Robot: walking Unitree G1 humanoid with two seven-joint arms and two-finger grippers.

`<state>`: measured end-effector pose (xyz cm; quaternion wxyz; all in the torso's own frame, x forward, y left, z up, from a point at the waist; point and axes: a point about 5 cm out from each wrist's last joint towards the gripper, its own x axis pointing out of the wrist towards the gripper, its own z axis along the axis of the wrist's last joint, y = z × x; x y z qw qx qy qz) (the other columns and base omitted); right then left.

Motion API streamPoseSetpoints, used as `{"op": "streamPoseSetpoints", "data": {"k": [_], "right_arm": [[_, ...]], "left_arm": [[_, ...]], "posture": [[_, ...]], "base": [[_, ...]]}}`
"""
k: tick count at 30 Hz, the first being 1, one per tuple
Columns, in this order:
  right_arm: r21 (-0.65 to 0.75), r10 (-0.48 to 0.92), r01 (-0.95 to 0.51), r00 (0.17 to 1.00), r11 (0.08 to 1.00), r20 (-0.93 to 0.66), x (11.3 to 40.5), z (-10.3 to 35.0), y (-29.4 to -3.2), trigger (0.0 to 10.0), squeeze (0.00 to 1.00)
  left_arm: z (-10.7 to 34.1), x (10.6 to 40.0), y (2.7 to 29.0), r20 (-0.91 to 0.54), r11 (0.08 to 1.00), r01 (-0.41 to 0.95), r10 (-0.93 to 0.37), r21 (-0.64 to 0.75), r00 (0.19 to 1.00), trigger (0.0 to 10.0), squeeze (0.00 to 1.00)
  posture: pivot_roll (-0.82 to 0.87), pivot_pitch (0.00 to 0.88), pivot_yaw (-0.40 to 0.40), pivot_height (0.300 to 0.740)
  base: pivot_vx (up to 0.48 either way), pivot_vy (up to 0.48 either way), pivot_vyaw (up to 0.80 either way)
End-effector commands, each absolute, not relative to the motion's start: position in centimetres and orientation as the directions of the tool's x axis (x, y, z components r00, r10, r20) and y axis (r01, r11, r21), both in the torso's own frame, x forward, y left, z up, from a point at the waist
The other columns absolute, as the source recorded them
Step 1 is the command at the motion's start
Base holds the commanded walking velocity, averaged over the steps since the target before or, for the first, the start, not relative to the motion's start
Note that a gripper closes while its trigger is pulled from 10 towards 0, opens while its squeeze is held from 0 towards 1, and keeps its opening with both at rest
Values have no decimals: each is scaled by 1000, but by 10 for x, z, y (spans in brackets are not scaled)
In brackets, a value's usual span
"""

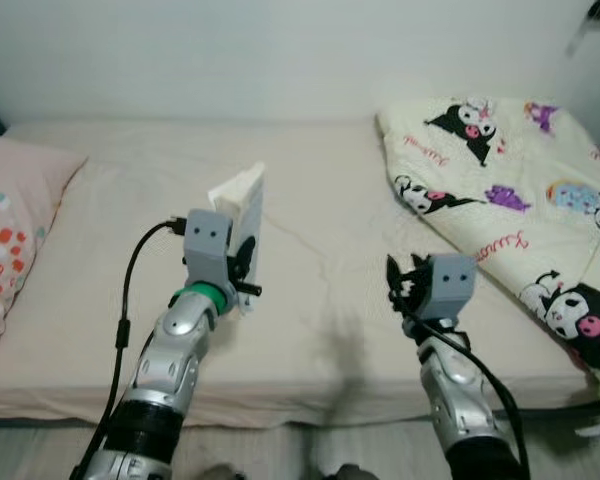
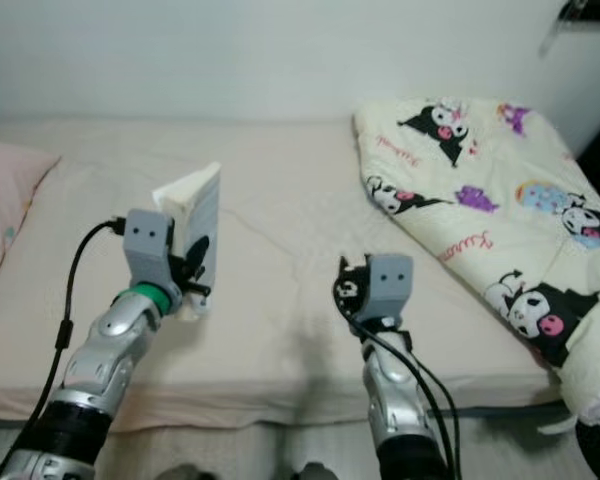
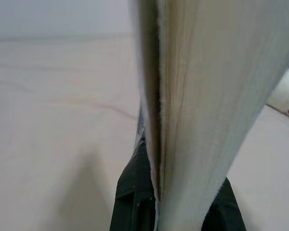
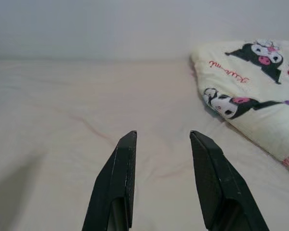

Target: Clean up the room

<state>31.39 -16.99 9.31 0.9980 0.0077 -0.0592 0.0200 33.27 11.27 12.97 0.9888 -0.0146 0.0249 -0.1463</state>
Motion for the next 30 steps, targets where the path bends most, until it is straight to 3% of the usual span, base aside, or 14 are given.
{"op": "streamPoseSetpoints", "data": {"k": [1, 30], "right_arm": [[32, 45, -48, 994, 998, 101, 312, 87, -165, 10000, 0], [36, 41, -45, 994, 998, 105, 312, 86, -163, 10000, 0]], "left_arm": [[133, 333, 119, -23, 962, 271, -271, -27, 962, 10000, 0], [134, 335, 120, -18, 964, 264, -265, -29, 964, 10000, 0]], "posture": [[-25, 45, 59, 740], [-23, 47, 66, 740]], "base": [[0, 412, 0], [0, 416, 0]]}}
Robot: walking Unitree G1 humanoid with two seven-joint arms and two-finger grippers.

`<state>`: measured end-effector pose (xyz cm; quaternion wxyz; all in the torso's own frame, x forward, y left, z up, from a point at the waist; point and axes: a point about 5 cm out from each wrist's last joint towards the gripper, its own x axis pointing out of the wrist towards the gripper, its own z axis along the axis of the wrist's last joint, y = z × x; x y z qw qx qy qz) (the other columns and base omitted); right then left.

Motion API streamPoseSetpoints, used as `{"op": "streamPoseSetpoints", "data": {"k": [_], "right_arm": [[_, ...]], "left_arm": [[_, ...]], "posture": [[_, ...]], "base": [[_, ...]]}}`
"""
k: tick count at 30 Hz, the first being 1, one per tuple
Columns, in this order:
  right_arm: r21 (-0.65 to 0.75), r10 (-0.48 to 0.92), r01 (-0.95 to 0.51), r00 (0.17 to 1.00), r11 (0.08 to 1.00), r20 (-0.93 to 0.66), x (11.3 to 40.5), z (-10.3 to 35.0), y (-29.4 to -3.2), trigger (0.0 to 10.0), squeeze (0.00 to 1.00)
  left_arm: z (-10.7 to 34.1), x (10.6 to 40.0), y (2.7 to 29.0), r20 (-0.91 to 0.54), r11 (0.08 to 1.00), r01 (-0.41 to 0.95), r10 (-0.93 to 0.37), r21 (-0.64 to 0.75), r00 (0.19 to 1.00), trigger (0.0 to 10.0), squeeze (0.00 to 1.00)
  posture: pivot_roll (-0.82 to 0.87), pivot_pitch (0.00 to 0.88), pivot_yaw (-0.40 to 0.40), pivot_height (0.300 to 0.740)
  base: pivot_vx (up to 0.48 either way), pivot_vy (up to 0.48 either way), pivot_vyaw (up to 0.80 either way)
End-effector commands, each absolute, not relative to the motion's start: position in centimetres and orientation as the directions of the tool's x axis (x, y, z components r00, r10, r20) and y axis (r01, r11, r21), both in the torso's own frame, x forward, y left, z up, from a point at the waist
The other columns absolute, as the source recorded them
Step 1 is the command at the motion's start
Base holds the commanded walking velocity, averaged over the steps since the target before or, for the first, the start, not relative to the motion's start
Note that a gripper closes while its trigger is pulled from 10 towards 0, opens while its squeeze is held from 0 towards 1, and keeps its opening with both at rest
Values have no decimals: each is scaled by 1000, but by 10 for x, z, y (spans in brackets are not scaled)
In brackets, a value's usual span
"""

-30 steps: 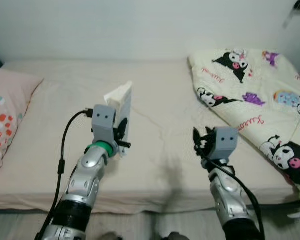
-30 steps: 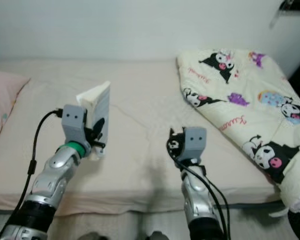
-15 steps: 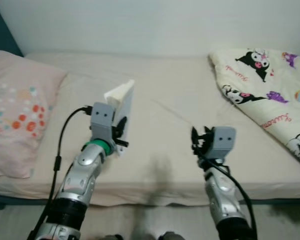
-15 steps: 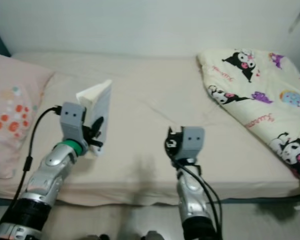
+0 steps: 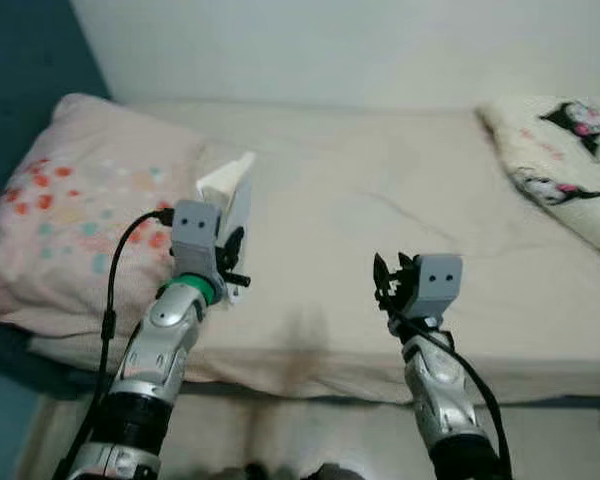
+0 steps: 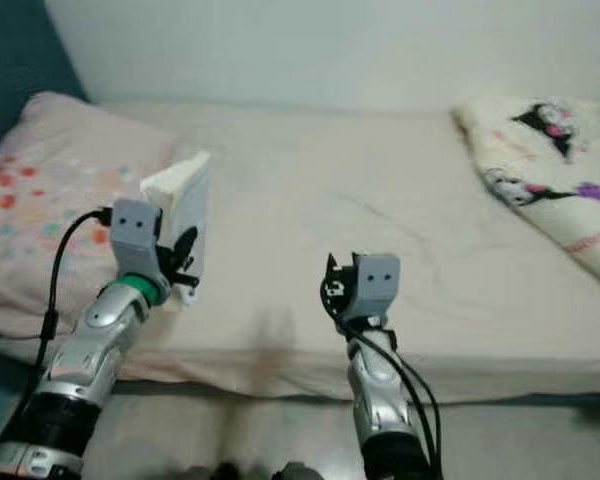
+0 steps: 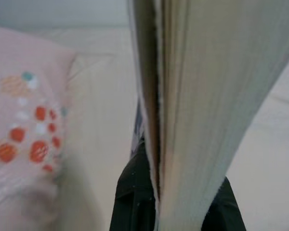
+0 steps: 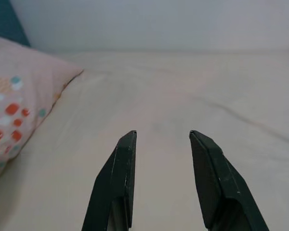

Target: Clean up the room

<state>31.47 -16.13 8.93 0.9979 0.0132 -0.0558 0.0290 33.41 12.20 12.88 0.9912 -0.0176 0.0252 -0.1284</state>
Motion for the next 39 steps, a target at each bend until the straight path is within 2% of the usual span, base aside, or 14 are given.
{"op": "streamPoseSetpoints", "data": {"k": [1, 5, 24, 39], "right_arm": [[36, 42, -46, 994, 998, 105, 312, 86, -163, 10000, 0], [36, 43, -47, 994, 998, 104, 312, 85, -163, 10000, 0], [32, 46, -50, 994, 998, 104, 312, 85, -163, 10000, 0], [41, 57, -62, 992, 997, 109, 313, 85, -160, 10000, 0]], "left_arm": [[134, 335, 121, -15, 965, 262, -262, -29, 965, 10000, 0], [137, 335, 122, 14, 968, 251, -250, -9, 968, 10000, 0], [137, 334, 120, 30, 966, 258, -259, 23, 966, 10000, 0], [137, 336, 123, 32, 974, 226, -227, 19, 973, 10000, 0]], "posture": [[-23, 47, 67, 740], [-23, 47, 67, 740], [-24, 46, 65, 740], [-24, 42, 67, 740]], "base": [[0, 405, 0], [0, 161, 0], [0, -461, 0], [0, 0, 0]]}}
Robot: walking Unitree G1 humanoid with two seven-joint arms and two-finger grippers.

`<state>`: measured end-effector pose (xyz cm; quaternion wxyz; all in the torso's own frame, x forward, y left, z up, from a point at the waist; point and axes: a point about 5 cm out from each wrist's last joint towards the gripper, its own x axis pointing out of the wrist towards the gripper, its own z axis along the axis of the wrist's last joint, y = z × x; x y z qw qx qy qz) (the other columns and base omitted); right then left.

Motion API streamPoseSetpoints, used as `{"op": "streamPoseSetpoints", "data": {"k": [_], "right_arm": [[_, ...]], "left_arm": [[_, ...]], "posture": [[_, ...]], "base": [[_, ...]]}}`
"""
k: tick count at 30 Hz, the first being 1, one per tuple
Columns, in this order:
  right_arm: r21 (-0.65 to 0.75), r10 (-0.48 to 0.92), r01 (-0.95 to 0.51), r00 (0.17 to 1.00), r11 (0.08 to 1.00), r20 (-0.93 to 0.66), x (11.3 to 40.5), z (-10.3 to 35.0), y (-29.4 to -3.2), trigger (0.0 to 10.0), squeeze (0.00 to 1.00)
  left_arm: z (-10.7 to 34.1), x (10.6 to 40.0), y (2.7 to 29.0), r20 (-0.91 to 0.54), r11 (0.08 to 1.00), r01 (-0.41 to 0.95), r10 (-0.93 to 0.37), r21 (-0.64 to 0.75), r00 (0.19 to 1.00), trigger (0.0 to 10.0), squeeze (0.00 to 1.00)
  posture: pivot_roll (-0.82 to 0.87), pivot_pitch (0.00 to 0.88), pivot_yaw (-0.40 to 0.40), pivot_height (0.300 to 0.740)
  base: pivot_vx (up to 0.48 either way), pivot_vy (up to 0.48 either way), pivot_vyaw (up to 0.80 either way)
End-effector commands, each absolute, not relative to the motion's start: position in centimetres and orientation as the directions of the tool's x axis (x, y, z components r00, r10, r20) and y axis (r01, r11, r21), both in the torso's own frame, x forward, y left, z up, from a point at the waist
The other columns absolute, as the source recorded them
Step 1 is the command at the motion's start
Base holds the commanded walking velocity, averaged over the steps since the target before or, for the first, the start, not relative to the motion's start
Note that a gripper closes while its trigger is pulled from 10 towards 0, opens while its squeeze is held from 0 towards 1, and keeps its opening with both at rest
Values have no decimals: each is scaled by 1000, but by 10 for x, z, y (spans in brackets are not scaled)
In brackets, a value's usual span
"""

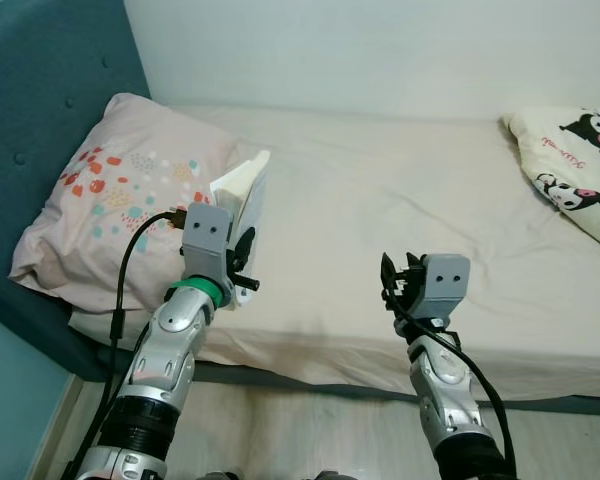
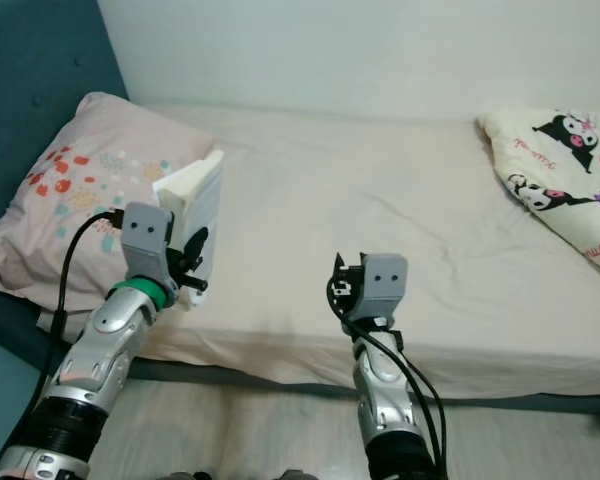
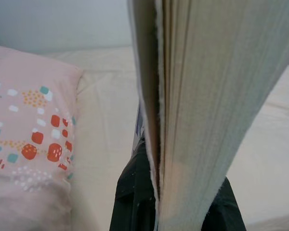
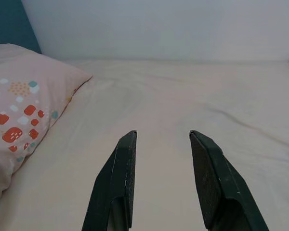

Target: Clean up the room

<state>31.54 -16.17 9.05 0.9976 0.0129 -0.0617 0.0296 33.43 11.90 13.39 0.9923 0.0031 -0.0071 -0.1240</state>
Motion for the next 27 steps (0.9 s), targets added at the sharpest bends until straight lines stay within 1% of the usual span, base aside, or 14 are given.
{"op": "streamPoseSetpoints", "data": {"k": [1, 7, 21, 23, 27], "right_arm": [[43, 59, -64, 992, 997, 110, 313, 86, -160, 10000, 0], [44, 63, -68, 992, 997, 114, 312, 86, -160, 10000, 0], [44, 65, -70, 992, 997, 113, 312, 86, -161, 10000, 0], [44, 65, -70, 992, 997, 113, 312, 86, -161, 10000, 0], [44, 65, -70, 992, 997, 112, 312, 86, -161, 10000, 0]], "left_arm": [[137, 336, 124, 33, 975, 223, -223, 20, 974, 10000, 0], [136, 337, 126, 34, 979, 201, -202, 30, 979, 10000, 0], [136, 338, 127, 37, 984, 176, -177, 27, 984, 10000, 0], [136, 338, 127, 37, 985, 173, -174, 24, 984, 10000, 0], [136, 339, 129, 32, 987, 162, -163, 18, 986, 10000, 0]], "posture": [[-24, 42, 67, 740], [-25, 47, 68, 740], [-28, 50, 64, 740], [-28, 50, 64, 740], [-28, 50, 64, 740]], "base": [[0, 0, 0], [284, 0, 0], [471, 0, 0], [322, 0, 0], [0, 0, 0]]}}
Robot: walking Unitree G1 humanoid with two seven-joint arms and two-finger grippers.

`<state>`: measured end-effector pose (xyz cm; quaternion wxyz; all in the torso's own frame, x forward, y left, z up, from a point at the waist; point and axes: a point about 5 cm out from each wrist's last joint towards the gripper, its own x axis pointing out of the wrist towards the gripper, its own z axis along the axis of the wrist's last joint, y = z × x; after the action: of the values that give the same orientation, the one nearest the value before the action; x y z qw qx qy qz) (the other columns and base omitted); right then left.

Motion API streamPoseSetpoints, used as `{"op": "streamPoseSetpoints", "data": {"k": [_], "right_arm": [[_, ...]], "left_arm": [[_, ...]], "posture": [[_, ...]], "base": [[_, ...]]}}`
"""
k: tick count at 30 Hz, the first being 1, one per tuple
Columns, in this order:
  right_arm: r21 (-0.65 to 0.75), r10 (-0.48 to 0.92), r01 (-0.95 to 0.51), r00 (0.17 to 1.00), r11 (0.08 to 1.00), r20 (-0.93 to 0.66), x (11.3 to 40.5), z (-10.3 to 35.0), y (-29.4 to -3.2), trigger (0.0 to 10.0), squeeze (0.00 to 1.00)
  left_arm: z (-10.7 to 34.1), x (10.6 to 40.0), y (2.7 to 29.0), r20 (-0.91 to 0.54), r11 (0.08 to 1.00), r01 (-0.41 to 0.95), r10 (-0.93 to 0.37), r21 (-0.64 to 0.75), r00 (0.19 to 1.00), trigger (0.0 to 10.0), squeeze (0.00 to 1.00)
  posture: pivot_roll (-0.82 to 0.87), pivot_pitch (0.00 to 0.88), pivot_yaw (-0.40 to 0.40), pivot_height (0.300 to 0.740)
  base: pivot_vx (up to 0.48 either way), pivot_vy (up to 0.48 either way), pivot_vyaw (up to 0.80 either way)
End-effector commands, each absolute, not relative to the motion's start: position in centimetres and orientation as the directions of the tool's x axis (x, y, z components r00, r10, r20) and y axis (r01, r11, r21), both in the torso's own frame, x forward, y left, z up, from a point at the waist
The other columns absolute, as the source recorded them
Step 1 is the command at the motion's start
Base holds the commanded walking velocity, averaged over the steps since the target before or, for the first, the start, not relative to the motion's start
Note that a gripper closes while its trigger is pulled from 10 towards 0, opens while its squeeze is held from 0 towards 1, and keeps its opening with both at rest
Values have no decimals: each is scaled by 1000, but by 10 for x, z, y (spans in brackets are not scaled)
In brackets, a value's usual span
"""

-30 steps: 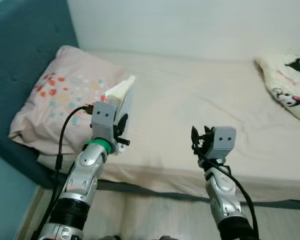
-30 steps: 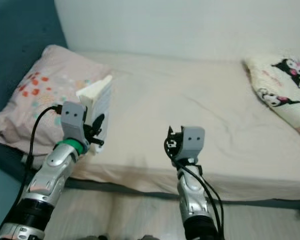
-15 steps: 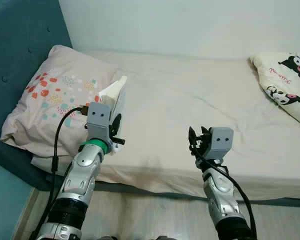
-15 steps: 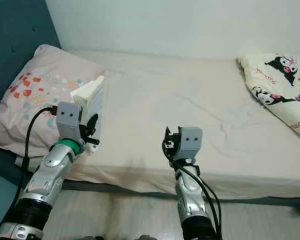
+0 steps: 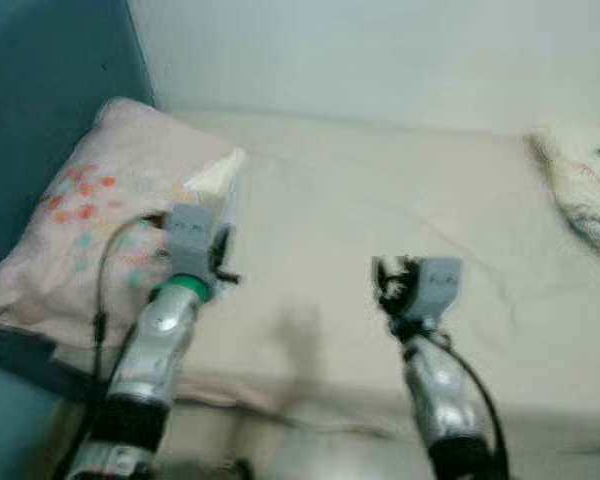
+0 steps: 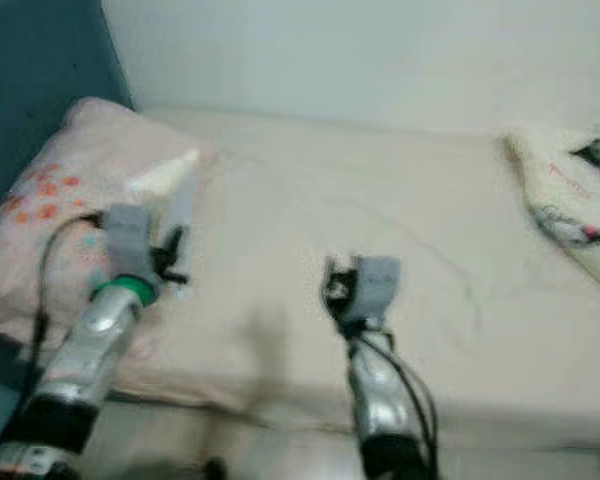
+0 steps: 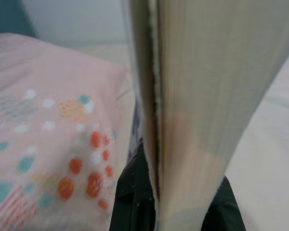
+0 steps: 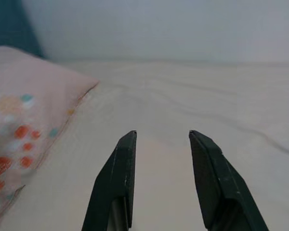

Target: Clean up the room

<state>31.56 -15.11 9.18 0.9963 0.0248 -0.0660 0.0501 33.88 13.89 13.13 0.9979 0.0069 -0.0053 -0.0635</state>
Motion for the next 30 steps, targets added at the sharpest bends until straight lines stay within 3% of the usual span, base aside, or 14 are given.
{"op": "streamPoseSetpoints", "data": {"k": [1, 24, 30], "right_arm": [[44, 65, -70, 992, 997, 112, 312, 86, -161, 10000, 0], [56, 71, -76, 993, 995, 94, 311, 82, -156, 10000, 0], [70, 66, -73, 994, 995, 91, 311, 81, -156, 10000, 0]], "left_arm": [[136, 339, 129, 32, 987, 162, -163, 18, 986, 10000, 0], [128, 337, 131, 3, 986, 162, -162, 48, 987, 10000, 0], [107, 335, 139, -78, 956, 130, -113, 264, 991, 10000, 0]], "posture": [[-28, 50, 64, 740], [-24, 55, 71, 735], [-22, 59, 72, 705]], "base": [[0, 0, 0], [0, 0, 0], [0, 0, 0]]}}
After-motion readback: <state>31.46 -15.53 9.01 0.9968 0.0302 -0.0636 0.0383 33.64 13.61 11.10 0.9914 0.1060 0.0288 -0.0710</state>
